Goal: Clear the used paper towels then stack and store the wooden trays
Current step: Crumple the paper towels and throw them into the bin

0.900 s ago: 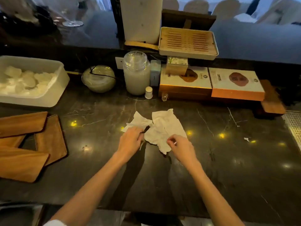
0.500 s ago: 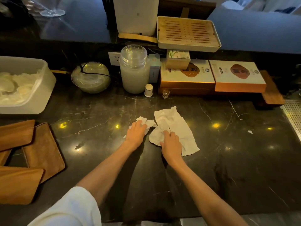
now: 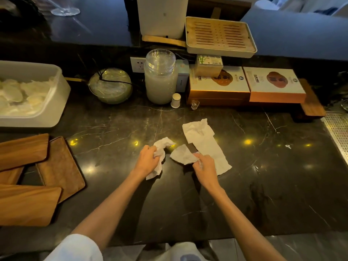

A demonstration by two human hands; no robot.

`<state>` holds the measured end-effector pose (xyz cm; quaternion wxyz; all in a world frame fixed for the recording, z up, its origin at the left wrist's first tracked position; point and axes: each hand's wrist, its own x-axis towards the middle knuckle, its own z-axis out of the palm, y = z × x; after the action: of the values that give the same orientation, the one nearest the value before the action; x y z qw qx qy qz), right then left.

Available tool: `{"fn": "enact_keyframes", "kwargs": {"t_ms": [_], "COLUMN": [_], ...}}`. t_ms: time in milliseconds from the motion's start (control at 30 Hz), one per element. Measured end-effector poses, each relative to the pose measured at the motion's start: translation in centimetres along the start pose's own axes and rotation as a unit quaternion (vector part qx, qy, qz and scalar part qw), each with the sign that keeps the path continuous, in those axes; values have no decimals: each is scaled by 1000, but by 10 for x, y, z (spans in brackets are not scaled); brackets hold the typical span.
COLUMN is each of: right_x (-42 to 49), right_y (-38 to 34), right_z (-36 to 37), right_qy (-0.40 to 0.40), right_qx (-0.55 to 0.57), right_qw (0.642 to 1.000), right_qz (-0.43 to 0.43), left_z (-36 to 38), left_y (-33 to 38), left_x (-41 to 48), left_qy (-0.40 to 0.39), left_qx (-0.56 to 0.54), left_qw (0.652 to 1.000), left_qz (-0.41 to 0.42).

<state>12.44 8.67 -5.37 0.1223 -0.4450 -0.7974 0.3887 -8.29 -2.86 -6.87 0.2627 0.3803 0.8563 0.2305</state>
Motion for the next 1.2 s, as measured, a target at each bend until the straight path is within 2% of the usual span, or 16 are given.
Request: {"fn": "enact_keyframes", "kwargs": {"t_ms": [100, 200, 267, 400, 467, 533, 633, 667, 733, 767, 900, 967, 1033, 1067, 1133, 1200], "right_x": [-22, -46, -62, -90, -103, -116, -136, -143, -157, -164, -196, -213, -235, -247, -271, -287], "right_y": [-4, 1, 3, 9, 12, 15, 21, 24, 33, 40, 78, 98, 113, 119, 128, 129], "right_z": [-15, -24, -26, -31, -35, -42, -53, -58, -69, -75, -93, -99, -107, -112, -120, -129], "right_qy": [53, 92, 92, 64, 47, 28, -1, -2, -2, -3, -32, -54, -82, -88, -88, -75], "right_qx": [195, 324, 456, 675, 729, 735, 696, 681, 661, 663, 676, 690, 714, 729, 755, 772], "right_qw": [974, 917, 848, 679, 624, 625, 675, 692, 715, 712, 683, 669, 639, 622, 588, 563], "right_qz": [104, 212, 256, 282, 277, 262, 245, 240, 228, 231, 274, 272, 274, 273, 275, 286], "left_z": [-21, -30, -30, -23, -22, -19, -11, -7, 3, 10, 56, 83, 106, 117, 133, 140], "left_y": [-1, -8, -9, 3, 15, 26, 40, 43, 54, 61, 83, 91, 99, 102, 109, 119], "left_x": [-16, -32, -45, -73, -90, -109, -140, -150, -170, -182, -232, -257, -285, -298, -320, -335], "left_qy": [5, 30, 31, -46, -77, -92, -104, -99, -72, -55, 9, 3, -24, -30, -15, 13], "left_qx": [-157, -315, -392, -531, -573, -618, -727, -746, -756, -755, -752, -742, -726, -735, -770, -781], "left_qw": [986, 943, 911, 829, 795, 756, 652, 633, 624, 626, 626, 638, 654, 641, 593, 579], "left_qz": [-53, -105, -124, -171, -186, -195, -190, -184, -183, -191, -208, -207, -211, -217, -233, -233]}}
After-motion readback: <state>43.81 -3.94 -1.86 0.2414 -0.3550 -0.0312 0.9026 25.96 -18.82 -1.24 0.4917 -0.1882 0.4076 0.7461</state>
